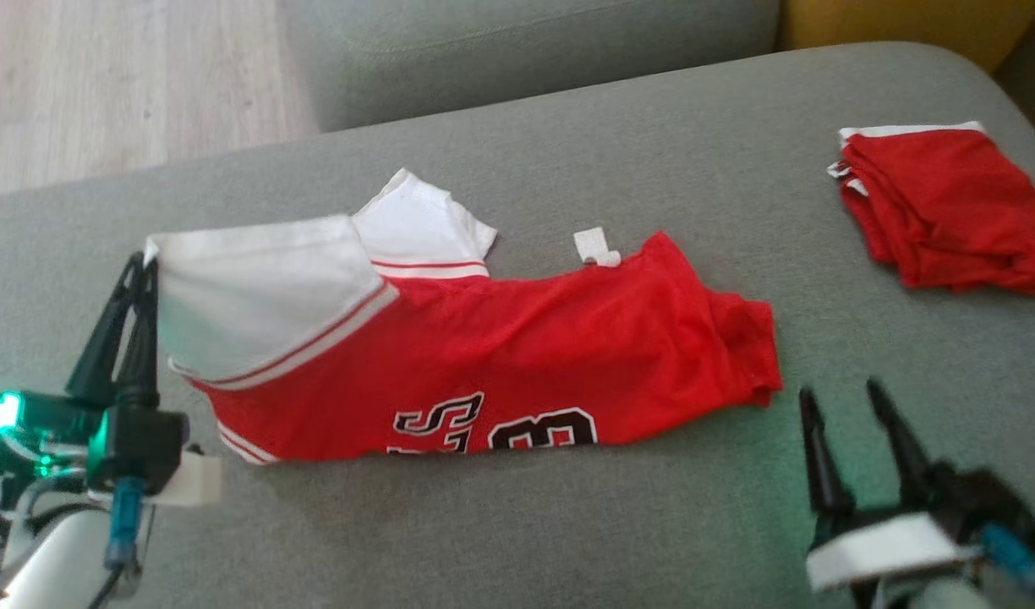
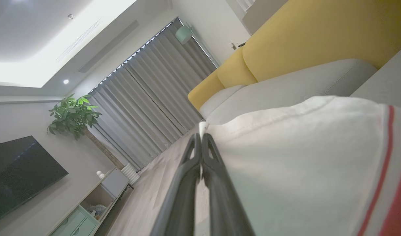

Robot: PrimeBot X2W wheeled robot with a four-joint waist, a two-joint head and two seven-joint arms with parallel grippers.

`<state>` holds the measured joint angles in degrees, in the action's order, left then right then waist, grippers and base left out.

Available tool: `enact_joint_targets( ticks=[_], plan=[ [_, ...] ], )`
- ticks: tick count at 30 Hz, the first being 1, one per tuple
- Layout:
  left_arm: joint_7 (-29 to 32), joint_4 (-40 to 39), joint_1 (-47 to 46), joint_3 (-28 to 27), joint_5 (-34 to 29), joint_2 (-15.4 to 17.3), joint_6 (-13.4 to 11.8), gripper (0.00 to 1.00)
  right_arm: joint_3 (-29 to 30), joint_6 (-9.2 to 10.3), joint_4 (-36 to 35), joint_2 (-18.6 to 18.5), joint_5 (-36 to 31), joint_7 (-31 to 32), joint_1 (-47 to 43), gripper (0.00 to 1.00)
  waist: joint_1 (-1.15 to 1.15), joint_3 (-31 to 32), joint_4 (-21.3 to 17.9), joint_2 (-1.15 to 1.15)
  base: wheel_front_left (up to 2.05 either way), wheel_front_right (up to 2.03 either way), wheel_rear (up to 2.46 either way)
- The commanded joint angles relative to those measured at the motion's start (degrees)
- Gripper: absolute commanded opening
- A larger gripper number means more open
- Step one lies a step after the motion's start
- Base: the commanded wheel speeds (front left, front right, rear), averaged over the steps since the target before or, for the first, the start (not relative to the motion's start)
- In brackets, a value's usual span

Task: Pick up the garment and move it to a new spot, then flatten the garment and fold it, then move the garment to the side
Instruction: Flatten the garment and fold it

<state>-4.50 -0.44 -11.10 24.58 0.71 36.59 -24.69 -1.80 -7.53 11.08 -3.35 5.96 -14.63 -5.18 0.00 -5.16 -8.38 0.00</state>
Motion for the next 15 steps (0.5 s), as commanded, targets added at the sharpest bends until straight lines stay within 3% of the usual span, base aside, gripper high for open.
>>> enact_joint_targets(
  ticks=[1, 4, 8, 15],
  plan=[
    [0.4, -2.1, -2.8, -3.5, 0.5, 2.7, 0.0, 0.00, -0.9, 0.04, -1.5, -1.8, 0.5, -0.4, 4.1, 1.00, 0.00, -0.8, 0.7, 0.00, 0.00, 0.00, 0.00],
    [1.1, -2.9, -3.5, -3.8, 0.9, 3.5, 0.6, 0.00, -2.2, 0.04, 1.5, -4.3, 1.5, -0.4, 9.0, 1.00, 0.00, -2.1, 1.2, 0.00, 0.00, 0.00, 0.00],
    [2.6, -3.1, -5.1, -2.7, 1.5, 3.7, 2.8, 0.00, -8.1, 0.04, 11.4, -9.5, 3.0, 0.2, 18.0, 1.00, 0.00, -4.1, 1.7, 0.00, 0.00, 0.00, 0.00],
    [3.7, -2.9, -8.5, -1.6, 1.2, 3.4, 4.4, 0.00, -19.7, 0.04, 25.6, -14.9, 8.2, 7.7, 34.8, 1.00, 0.00, -7.6, 3.2, 0.00, 0.00, 0.00, 0.00]
  ],
)
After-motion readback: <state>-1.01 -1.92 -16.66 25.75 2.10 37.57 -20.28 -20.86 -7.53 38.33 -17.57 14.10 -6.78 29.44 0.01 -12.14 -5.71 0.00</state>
